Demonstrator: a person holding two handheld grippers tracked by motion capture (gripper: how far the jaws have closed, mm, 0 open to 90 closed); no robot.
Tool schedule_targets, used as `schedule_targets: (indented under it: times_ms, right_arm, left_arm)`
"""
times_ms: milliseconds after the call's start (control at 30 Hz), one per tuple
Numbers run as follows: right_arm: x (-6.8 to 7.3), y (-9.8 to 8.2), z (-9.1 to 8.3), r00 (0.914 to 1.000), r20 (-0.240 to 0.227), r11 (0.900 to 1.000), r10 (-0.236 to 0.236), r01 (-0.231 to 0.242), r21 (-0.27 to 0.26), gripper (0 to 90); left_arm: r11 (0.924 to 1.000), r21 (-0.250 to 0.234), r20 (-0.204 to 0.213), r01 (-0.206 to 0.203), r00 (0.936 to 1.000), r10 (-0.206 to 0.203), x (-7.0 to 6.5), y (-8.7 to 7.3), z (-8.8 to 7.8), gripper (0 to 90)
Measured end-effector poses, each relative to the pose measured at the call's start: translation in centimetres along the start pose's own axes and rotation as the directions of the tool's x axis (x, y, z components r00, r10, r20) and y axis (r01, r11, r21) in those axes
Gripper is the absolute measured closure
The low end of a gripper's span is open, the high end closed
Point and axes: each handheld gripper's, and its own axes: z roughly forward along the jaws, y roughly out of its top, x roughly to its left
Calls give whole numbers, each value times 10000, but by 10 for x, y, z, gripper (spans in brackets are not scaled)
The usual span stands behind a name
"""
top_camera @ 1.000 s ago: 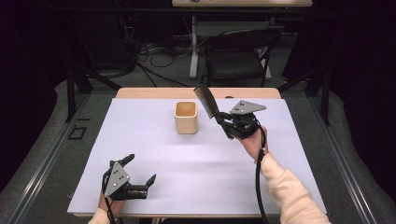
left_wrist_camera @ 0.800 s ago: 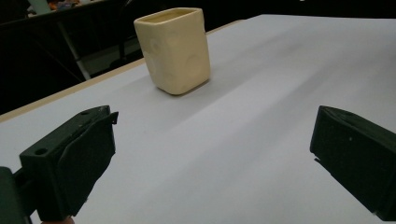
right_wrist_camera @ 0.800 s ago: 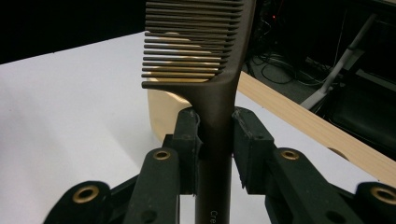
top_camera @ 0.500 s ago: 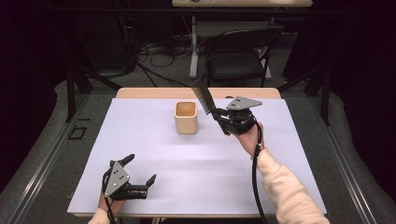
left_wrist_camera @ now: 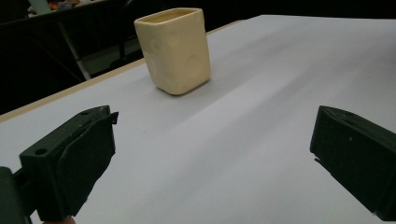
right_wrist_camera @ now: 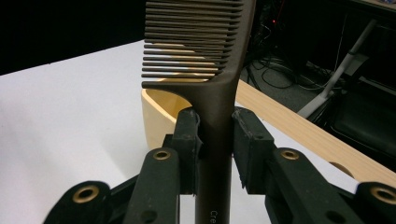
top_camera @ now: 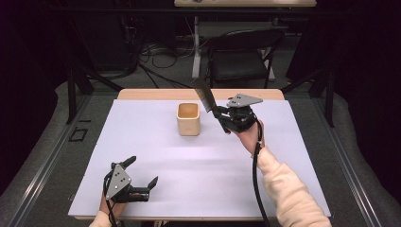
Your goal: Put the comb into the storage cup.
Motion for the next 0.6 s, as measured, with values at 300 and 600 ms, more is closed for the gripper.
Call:
schedule_targets:
  times_ms: [300, 600]
  right_arm:
    - [0, 8, 7, 10000, 4, 10000, -18, 18, -96, 722]
    - [0, 10, 13, 10000, 48, 9999, -75, 76, -117, 722]
  left_arm:
    - [10000, -15, 5, 19, 10000, -19, 0, 0, 0, 0]
    - [10000, -6, 10, 6, 10000, -6, 0, 0, 0, 0]
